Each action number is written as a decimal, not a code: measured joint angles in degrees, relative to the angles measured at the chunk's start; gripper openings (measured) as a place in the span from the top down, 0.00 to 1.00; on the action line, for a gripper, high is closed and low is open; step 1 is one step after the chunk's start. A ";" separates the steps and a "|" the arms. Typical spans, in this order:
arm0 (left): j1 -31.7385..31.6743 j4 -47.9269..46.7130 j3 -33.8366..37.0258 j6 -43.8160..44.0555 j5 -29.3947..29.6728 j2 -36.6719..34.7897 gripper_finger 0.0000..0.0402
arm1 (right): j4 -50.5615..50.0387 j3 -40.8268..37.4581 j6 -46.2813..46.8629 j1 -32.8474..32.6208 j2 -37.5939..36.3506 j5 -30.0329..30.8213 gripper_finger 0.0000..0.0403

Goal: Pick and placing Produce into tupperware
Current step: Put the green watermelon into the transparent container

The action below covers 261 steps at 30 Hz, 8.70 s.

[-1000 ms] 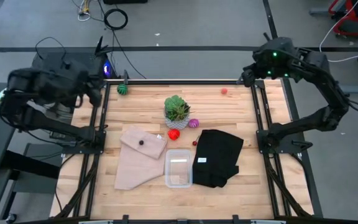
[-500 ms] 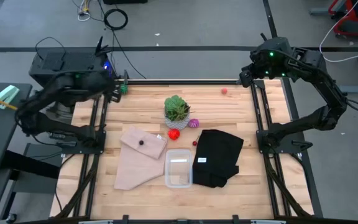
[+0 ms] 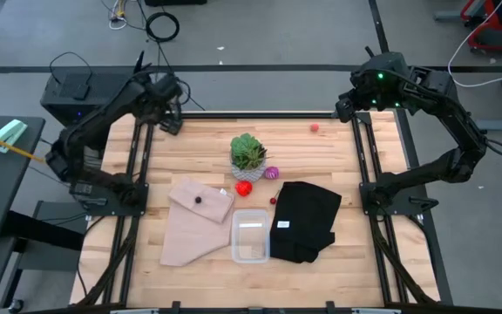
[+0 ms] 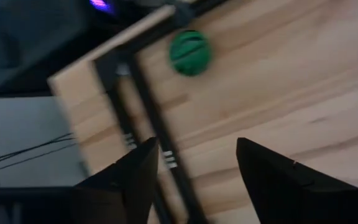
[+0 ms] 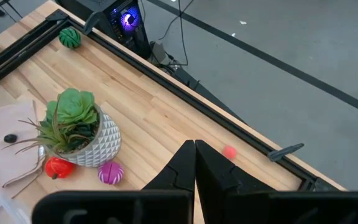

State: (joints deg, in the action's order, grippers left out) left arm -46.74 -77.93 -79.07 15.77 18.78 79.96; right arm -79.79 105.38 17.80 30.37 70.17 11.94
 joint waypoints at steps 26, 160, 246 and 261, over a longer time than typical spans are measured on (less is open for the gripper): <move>-9.33 6.15 -0.02 -21.48 -5.83 18.04 0.01 | 0.00 0.00 0.57 0.00 0.00 0.00 0.97; -9.22 20.35 -0.02 -20.94 -14.60 34.56 0.25 | -0.35 -0.02 3.49 -0.17 4.35 -1.51 0.97; 65.59 23.53 -26.45 49.34 -19.75 36.12 0.26 | -3.85 0.00 -11.99 0.00 4.35 -1.53 0.97; 66.14 22.03 -26.40 15.43 -18.88 40.16 0.26 | -4.07 0.00 -10.99 -0.17 4.35 -2.34 0.97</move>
State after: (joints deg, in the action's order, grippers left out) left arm 19.40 -55.90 -105.47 31.21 -0.10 120.11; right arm -83.85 105.38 6.81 30.20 74.52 9.60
